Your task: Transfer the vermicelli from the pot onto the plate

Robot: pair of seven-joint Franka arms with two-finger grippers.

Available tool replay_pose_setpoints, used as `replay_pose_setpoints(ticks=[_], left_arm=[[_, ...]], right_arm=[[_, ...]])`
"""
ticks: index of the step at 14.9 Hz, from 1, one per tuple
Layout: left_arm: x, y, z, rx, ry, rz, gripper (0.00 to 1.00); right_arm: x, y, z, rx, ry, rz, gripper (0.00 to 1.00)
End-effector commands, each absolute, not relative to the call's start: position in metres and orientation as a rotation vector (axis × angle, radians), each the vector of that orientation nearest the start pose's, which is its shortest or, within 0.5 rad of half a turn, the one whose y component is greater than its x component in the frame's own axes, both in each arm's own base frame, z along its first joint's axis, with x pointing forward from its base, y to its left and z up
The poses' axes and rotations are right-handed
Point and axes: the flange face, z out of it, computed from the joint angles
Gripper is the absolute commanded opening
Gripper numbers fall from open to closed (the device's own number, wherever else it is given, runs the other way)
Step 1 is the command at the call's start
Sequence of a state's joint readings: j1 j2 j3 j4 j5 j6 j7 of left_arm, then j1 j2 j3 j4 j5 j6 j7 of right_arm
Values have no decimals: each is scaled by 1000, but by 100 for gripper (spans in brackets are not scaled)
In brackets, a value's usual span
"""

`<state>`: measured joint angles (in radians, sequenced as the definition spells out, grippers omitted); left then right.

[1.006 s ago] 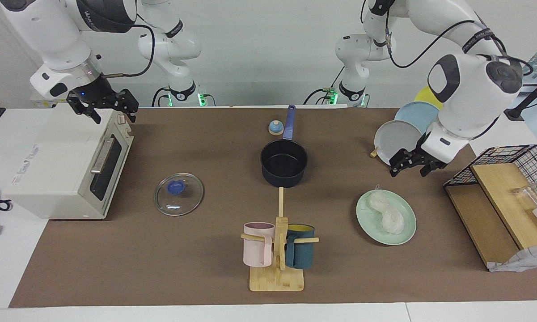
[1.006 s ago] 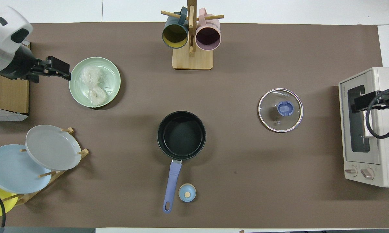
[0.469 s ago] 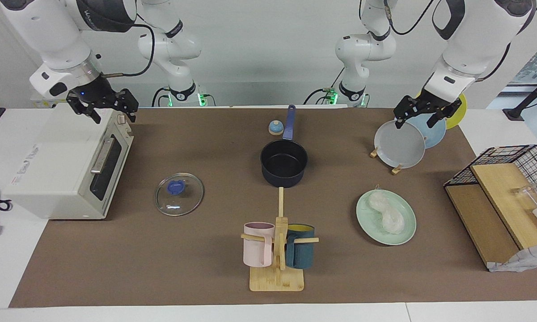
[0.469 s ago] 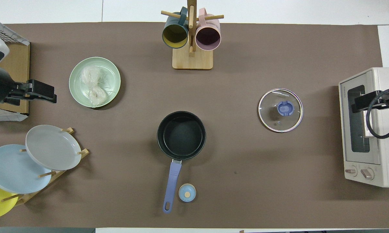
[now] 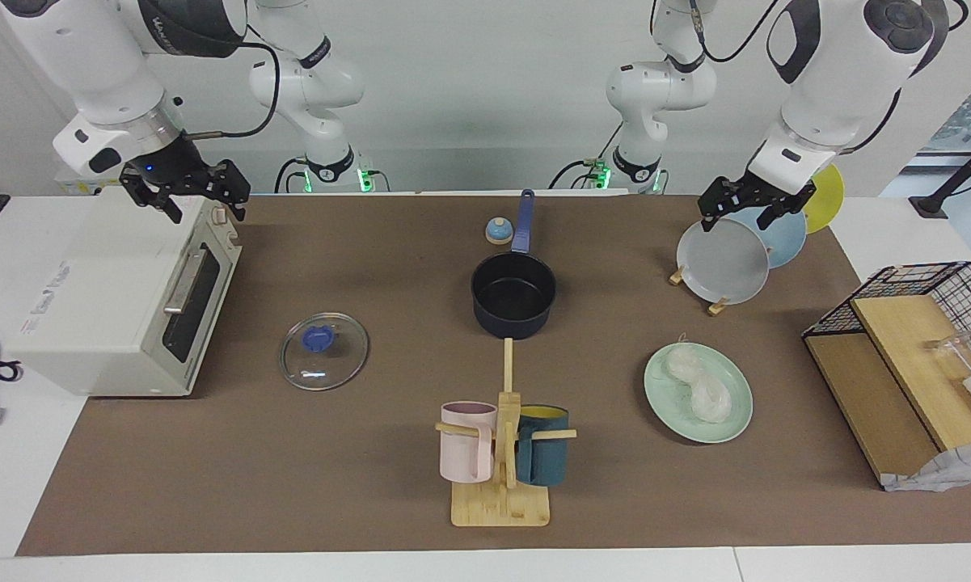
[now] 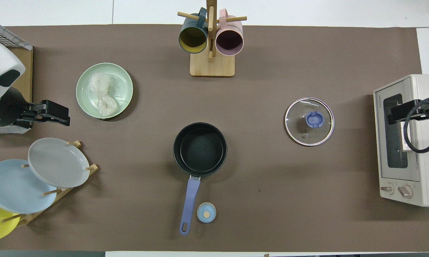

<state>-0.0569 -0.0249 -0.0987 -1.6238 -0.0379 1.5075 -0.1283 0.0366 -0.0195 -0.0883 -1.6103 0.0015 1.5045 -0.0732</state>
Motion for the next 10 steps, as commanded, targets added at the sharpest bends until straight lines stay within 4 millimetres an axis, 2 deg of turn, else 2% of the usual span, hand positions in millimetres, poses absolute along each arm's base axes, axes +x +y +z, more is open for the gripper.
replay_pose_setpoints(ticks=[1, 10], left_arm=[[525, -88, 627, -3131, 27, 139, 100], [523, -84, 629, -3099, 38, 126, 100]], right_arm=[[539, -26, 615, -3146, -14, 117, 100], [539, -26, 615, -3149, -14, 115, 100]])
